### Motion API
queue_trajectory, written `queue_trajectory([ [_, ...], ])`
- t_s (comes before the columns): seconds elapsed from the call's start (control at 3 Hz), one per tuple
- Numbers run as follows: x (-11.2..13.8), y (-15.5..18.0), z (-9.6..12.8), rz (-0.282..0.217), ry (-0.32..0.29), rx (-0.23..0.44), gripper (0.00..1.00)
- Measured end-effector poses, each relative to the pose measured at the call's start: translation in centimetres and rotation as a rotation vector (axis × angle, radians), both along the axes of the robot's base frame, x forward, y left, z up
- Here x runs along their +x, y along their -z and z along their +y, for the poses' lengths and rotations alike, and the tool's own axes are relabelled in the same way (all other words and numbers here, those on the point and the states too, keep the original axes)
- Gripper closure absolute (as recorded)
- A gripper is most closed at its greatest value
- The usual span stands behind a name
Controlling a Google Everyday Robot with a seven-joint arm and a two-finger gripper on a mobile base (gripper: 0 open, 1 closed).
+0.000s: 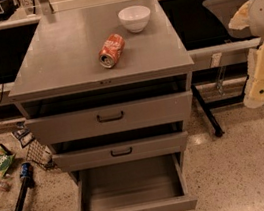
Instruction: Place coke can into bottom drawer
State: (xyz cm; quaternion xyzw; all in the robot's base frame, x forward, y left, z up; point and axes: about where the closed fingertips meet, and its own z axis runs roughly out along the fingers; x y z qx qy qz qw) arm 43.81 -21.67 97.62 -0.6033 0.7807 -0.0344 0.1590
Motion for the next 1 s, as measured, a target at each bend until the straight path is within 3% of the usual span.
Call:
queue_trajectory([
  [0.33, 0.0, 0.0, 0.0, 0.0, 0.0, 0.0, 0.0],
  [0.67, 0.4, 0.0, 0.5, 0.012, -0.046, -0.01, 0.0],
  [1.0, 4.2, 1.3, 0.8, 0.069, -0.185, -0.073, 0.0],
])
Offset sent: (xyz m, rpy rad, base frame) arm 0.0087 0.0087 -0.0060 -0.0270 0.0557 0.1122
